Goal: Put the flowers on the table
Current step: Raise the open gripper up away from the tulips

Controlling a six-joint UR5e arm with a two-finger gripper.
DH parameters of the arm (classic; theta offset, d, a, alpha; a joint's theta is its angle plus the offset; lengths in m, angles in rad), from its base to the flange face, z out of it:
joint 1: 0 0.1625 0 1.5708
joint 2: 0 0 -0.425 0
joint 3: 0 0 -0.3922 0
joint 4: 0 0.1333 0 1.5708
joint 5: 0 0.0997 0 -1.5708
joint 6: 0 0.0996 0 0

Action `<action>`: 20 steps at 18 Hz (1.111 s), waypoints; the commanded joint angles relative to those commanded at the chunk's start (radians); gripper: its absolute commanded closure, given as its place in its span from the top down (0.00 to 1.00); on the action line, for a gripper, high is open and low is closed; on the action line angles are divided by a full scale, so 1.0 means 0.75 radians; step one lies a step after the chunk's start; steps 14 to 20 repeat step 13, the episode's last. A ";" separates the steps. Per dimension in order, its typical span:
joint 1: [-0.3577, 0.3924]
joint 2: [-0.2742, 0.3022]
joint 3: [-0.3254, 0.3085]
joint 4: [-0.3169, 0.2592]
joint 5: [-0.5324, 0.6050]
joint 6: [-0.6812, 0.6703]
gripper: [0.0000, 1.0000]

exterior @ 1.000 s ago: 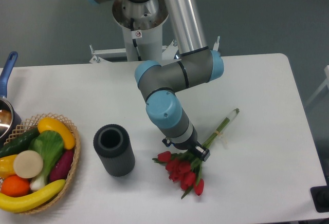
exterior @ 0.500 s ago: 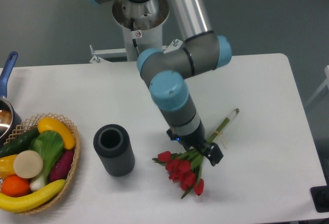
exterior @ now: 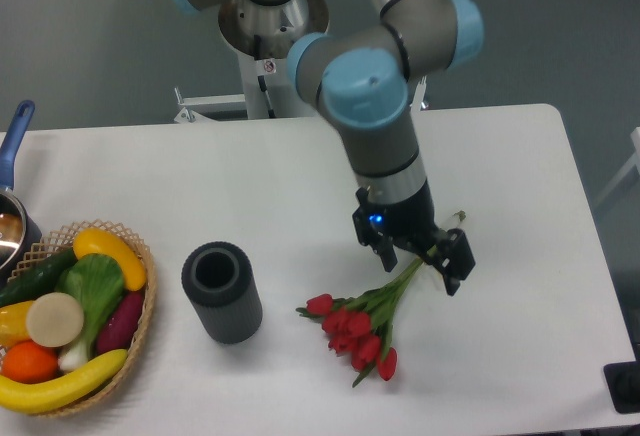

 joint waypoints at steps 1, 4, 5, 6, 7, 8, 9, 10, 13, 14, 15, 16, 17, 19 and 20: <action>0.012 0.026 -0.008 -0.016 -0.006 0.049 1.00; 0.094 0.088 -0.053 -0.078 -0.127 0.205 1.00; 0.124 0.104 -0.067 -0.096 -0.145 0.233 1.00; 0.143 0.133 -0.086 -0.125 -0.163 0.274 1.00; 0.153 0.159 -0.108 -0.173 -0.168 0.333 1.00; 0.184 0.194 -0.139 -0.216 -0.168 0.417 1.00; 0.221 0.223 -0.163 -0.243 -0.176 0.495 1.00; 0.243 0.245 -0.182 -0.254 -0.196 0.552 1.00; 0.298 0.284 -0.223 -0.262 -0.254 0.595 1.00; 0.298 0.284 -0.223 -0.262 -0.254 0.595 1.00; 0.298 0.284 -0.223 -0.262 -0.254 0.595 1.00; 0.298 0.284 -0.223 -0.262 -0.254 0.595 1.00; 0.298 0.284 -0.223 -0.262 -0.254 0.595 1.00; 0.298 0.284 -0.223 -0.262 -0.254 0.595 1.00; 0.298 0.284 -0.223 -0.262 -0.254 0.595 1.00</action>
